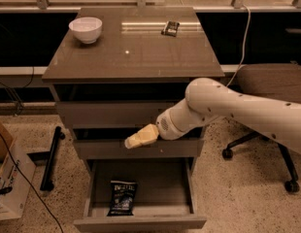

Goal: Pick blue chip bag from bottom drawer and place on counter

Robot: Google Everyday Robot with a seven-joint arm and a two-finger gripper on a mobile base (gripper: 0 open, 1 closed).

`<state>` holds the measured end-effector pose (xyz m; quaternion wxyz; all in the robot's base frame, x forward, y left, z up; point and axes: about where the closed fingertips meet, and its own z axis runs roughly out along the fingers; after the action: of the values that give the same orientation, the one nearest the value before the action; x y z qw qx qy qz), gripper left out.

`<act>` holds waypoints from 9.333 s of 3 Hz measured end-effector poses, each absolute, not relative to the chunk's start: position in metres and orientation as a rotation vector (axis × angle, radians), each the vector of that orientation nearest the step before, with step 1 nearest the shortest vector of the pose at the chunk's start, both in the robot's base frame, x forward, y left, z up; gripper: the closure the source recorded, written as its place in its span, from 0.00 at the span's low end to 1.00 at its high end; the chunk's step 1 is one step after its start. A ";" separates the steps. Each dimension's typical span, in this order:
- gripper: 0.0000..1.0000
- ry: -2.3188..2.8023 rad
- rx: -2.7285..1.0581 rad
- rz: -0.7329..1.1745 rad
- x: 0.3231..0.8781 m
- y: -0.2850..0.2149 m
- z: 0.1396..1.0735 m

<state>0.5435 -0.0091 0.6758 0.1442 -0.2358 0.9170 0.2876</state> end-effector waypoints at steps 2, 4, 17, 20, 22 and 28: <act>0.00 2.764 -0.435 0.930 0.550 0.009 0.562; 0.00 2.783 -0.424 0.946 0.547 0.011 0.548; 0.19 3.118 0.257 1.280 0.569 0.119 0.161; 0.96 3.127 0.325 1.300 0.563 0.117 0.147; 1.00 2.975 0.231 1.364 0.549 0.104 0.233; 1.00 2.723 -0.107 1.026 0.543 0.020 0.741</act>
Offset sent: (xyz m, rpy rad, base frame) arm 0.0108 0.0247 -0.1911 0.0715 0.2783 -0.2262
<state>0.5428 0.0199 0.7415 0.1147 -0.0367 0.9290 0.3500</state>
